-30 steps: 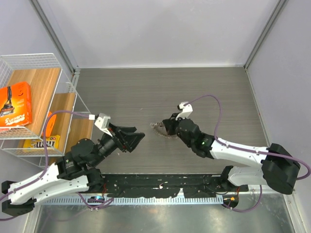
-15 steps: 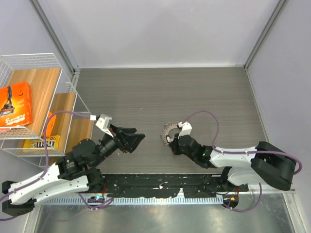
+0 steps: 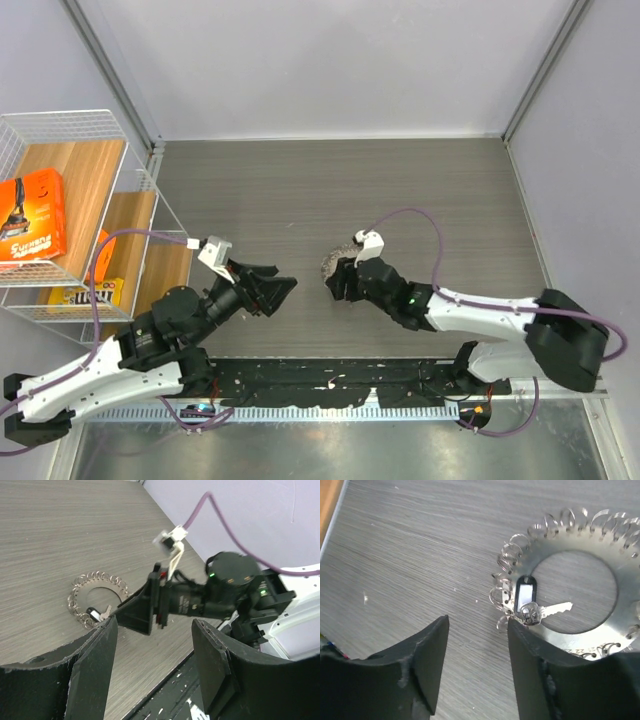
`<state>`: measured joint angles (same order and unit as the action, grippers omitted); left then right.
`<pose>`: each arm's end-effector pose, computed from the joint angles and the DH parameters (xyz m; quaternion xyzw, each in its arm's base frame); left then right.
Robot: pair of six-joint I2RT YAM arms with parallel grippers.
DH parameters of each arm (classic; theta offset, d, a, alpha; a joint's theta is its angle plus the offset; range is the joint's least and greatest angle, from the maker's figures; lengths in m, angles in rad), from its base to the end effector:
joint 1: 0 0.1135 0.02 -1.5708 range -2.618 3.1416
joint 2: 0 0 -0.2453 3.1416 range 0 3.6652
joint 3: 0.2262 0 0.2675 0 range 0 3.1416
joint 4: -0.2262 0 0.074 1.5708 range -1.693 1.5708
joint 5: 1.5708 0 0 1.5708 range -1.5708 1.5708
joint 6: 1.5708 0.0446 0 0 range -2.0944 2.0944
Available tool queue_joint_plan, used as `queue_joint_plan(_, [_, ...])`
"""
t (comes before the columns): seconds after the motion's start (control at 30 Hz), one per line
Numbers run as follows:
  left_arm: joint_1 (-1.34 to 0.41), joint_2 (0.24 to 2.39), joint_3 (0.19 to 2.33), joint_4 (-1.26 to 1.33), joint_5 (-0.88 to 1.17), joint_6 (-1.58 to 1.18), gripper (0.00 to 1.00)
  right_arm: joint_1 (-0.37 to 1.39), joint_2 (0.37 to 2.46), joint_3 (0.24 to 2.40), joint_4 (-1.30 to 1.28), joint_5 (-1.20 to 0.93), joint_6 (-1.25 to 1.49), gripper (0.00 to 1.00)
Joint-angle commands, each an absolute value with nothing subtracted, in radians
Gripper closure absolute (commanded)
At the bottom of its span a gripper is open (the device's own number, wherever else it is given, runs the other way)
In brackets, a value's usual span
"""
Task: Put the keys on the keyring
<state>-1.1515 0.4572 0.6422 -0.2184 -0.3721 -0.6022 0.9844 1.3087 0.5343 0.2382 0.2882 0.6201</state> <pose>0.0802 -0.1401 0.3248 0.0678 0.7148 -0.4402 0.5392 0.1683 0.2305 0.1514 -0.0860 0.8588 0.2651 0.4299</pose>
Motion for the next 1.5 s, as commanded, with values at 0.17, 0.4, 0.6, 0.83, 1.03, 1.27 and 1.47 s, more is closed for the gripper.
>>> queue_joint_plan(0.17, [-1.150,0.416,0.634,-0.230,-0.403,-0.606,0.29,0.980,0.970,0.690,-0.110,0.344,0.482,0.06])
queue_joint_plan(0.4, [-1.149,0.436,0.679,-0.304,-0.413,-0.572,0.20,0.982,0.904,0.844,-0.420,0.426,0.436,0.05])
queue_joint_plan(0.6, [-1.149,0.459,0.739,-0.396,-0.452,-0.534,0.02,0.980,0.861,0.897,-0.560,0.529,0.457,0.05])
queue_joint_plan(0.83, [-1.149,0.492,0.807,-0.483,-0.494,-0.499,0.00,0.980,0.816,0.986,-0.630,0.687,0.474,0.05])
queue_joint_plan(1.03, [-1.149,0.515,0.890,-0.498,-0.445,-0.439,0.00,0.980,0.831,1.049,-0.630,0.678,0.394,0.05])
queue_joint_plan(1.27, [-1.149,0.538,0.928,-0.474,-0.301,-0.400,0.00,0.980,0.842,1.066,-0.611,0.604,0.394,0.05])
queue_joint_plan(1.47, [-1.149,0.551,0.943,-0.459,-0.221,-0.387,0.01,0.980,0.841,1.094,-0.632,0.597,0.393,0.05])
